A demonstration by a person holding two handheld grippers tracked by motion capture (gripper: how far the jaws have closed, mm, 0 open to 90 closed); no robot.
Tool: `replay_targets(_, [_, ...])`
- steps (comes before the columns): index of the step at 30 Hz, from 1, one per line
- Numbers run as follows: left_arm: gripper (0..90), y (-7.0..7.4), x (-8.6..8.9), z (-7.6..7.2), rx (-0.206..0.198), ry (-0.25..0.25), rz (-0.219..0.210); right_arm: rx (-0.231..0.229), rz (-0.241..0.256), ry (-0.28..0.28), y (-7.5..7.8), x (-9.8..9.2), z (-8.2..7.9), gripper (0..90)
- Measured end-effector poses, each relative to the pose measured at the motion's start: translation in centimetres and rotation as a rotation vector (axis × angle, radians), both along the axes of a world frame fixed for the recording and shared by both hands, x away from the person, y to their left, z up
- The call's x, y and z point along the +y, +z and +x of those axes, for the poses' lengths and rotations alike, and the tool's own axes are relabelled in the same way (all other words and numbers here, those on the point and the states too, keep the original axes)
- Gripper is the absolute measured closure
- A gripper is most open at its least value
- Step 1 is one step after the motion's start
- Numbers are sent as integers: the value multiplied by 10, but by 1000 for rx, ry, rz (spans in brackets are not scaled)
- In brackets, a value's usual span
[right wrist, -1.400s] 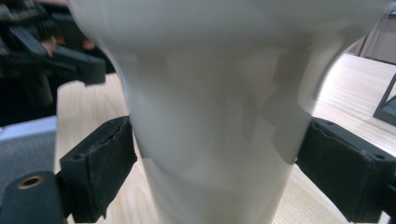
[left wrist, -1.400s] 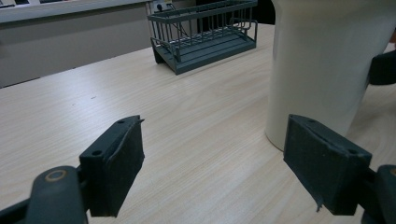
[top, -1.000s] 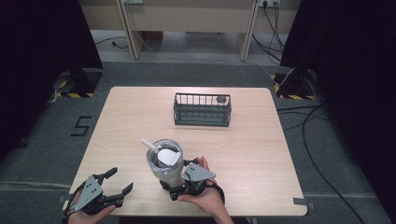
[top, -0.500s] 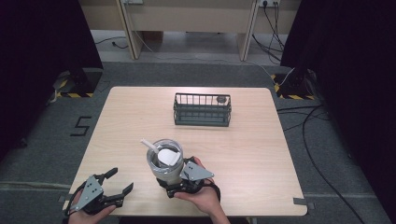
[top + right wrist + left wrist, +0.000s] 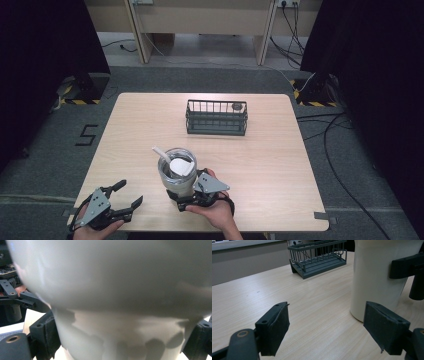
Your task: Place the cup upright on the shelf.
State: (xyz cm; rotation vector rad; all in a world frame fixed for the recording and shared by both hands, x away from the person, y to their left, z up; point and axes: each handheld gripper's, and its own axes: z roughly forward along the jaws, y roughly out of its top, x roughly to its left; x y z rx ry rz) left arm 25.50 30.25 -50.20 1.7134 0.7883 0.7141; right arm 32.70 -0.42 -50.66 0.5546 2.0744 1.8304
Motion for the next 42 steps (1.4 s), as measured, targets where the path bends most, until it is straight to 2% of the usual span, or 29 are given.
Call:
replay_targets(4, [204, 0, 0, 0, -1, -1, -1, -10, 0, 4, 4, 1, -1, 101])
replay_targets(7, [205, 0, 0, 0, -1, -1, -5, -7, 21, 5, 10, 1, 0, 101])
replay_targets(9, [205, 1, 0, -1, -4, 0, -9, -30, 16, -6, 16, 0, 2, 101])
replay_targets(19, [208, 2, 0, -1, -8, 1, -13, -18, 36, -35, 27, -4, 7, 101])
replay_targets(22, [209, 2, 1, -1, -9, 3, -16, -27, 25, -50, 29, -6, 8, 101])
replay_targets(26, [210, 3, 1, -1, -10, 2, -13, -39, 36, -87, 36, -13, 13, 101])
replay_targets(29, [210, 3, 1, -1, -12, 3, -13, -24, 43, -101, 38, -15, 13, 101])
replay_targets(33, [211, 3, 1, -1, -13, 4, -14, -51, 37, -139, 43, -23, 19, 102])
replay_targets(39, [213, 3, 1, -2, -15, 2, -16, -19, 31, -165, 45, -27, 23, 103])
replay_targets(40, [213, 3, 1, -1, -14, 1, -15, -36, 22, -172, 46, -29, 24, 102])
replay_targets(42, [214, 3, 1, -1, -13, 2, -15, -36, 23, -179, 46, -29, 25, 102])
